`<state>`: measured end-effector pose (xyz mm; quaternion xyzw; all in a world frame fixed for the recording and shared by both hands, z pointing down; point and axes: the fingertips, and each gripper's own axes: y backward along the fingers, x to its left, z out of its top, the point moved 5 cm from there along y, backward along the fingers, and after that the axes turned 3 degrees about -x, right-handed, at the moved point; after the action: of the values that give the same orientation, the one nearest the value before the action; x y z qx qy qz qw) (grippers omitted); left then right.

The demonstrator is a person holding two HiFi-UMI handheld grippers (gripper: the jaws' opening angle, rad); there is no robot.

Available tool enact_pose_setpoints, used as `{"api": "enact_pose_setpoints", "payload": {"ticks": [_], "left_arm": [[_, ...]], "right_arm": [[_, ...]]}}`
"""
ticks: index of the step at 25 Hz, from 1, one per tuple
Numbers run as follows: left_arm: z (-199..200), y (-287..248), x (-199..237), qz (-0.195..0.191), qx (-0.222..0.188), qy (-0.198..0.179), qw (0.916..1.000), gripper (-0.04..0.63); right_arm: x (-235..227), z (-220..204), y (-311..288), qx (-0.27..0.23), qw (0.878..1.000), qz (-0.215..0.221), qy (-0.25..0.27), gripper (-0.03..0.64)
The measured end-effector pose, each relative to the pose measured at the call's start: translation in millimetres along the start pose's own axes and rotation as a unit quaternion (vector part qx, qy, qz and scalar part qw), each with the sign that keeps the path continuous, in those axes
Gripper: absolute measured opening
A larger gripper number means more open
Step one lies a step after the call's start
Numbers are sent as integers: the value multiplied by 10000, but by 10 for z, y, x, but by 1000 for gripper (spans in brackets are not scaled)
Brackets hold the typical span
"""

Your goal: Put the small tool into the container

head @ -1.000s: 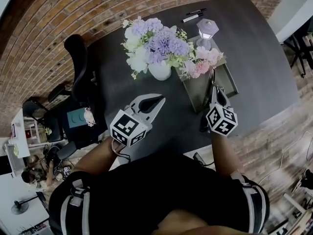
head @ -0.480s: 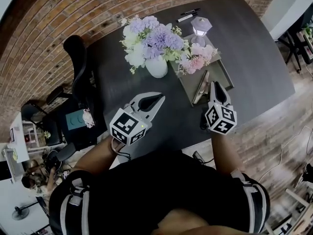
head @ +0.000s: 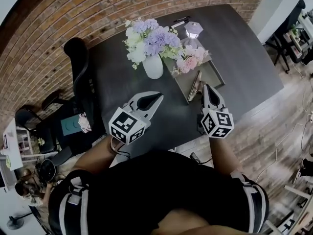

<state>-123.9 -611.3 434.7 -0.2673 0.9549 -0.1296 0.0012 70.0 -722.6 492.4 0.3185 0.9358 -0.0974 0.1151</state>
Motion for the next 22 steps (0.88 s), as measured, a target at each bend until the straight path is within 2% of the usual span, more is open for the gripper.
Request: {"api": "enact_pose_setpoints", "payload": {"ticks": [3,9,15,22], "left_arm": [[98,147,-46,29,-164,-60,9998,9],[336,498,-126,91,-689,-213,9974,9],[513,846,-260,76,-1125,-343,9930,9],[552,1172,-415,-26,-1404,-303,9896,9]], "right_arm": [[212,205,146,-276,9992,272,130,-3],[571,545,444,-628,9959,490,431,-3],[917,775,824,-919,9921,510,679,-3],[1216,886,1227,-1021,9887,437,1011,-4]]}}
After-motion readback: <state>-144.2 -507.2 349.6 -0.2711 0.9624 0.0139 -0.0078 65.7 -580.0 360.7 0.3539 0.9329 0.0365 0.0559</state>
